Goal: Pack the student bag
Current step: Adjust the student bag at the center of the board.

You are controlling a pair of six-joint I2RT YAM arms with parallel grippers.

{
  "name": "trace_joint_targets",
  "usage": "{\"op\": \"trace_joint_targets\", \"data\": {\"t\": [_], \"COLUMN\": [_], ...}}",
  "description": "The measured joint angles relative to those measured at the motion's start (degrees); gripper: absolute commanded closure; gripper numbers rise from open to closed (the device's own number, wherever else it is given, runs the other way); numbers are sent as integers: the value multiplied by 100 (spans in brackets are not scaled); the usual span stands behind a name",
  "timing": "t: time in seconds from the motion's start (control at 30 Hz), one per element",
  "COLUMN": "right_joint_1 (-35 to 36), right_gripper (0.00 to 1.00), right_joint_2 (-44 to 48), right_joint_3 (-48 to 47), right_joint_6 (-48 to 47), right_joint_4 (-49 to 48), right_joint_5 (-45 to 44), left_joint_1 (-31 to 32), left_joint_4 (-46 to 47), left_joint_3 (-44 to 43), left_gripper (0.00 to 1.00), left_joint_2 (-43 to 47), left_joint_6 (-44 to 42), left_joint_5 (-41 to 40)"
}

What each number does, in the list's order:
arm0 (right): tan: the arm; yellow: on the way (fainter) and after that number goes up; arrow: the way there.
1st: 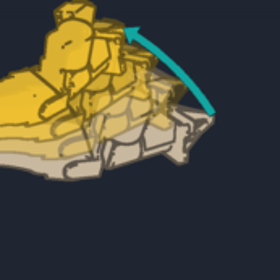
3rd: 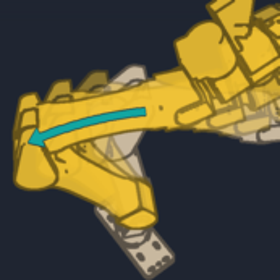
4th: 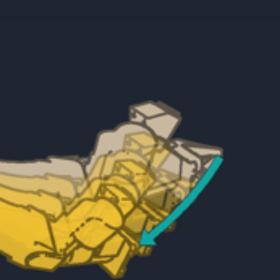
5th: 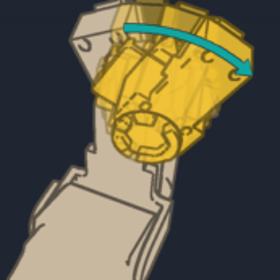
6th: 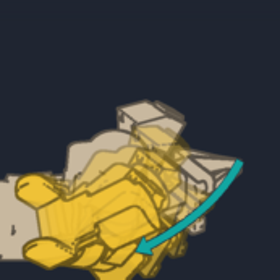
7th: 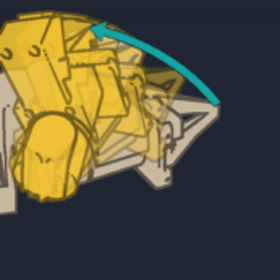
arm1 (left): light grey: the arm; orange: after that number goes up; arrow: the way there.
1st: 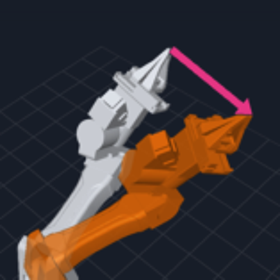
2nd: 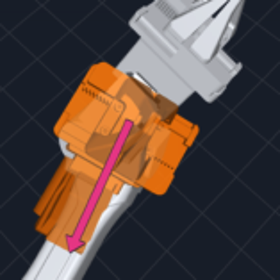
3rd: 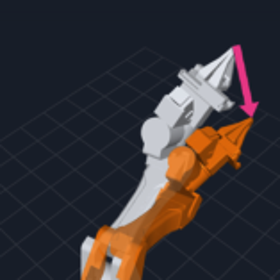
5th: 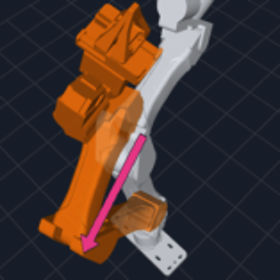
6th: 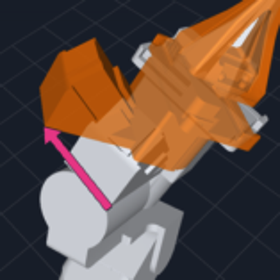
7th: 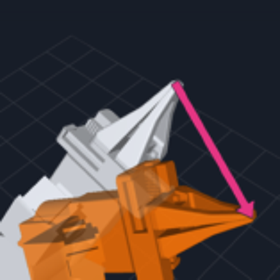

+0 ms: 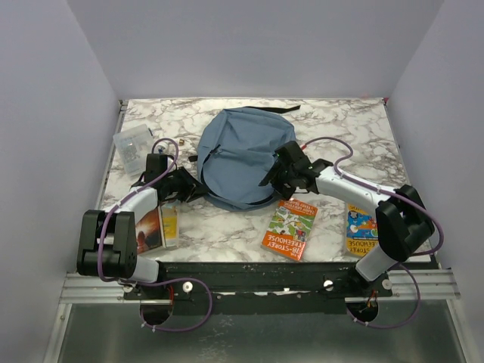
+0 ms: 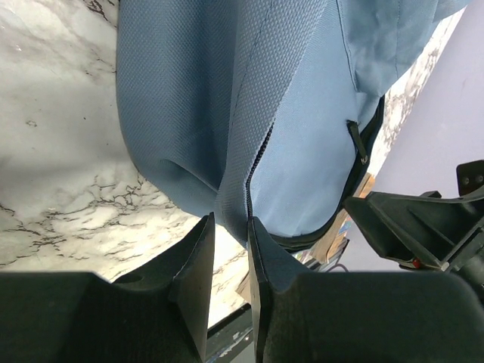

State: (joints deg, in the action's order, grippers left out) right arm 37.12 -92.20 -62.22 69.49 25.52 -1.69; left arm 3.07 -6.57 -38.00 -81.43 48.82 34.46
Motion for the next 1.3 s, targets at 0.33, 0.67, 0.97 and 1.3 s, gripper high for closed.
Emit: {"op": "trace_joint_targets", "data": {"t": [0.33,0.67,0.97,1.3], "right_joint_1": [0,0,0,0], "right_gripper": [38,38,38,43], "right_joint_2": [24,317,240,-190], "right_joint_3": [33,149,291,330], "right_joint_6": [85,122,170,275], "right_joint_4": [52,4,-133,-535], "right_joint_5": [-46,74,313,409], "left_joint_1": [0,-2,0,-2], "left_joint_4": [-2,0,0,0], "left_joint_3": [0,0,0,0], "left_gripper": [75,75,74,74], "left_joint_2": [74,74,74,74], "left_joint_6": [0,-2,0,0], "left_joint_5": [17,26,46,61]}}
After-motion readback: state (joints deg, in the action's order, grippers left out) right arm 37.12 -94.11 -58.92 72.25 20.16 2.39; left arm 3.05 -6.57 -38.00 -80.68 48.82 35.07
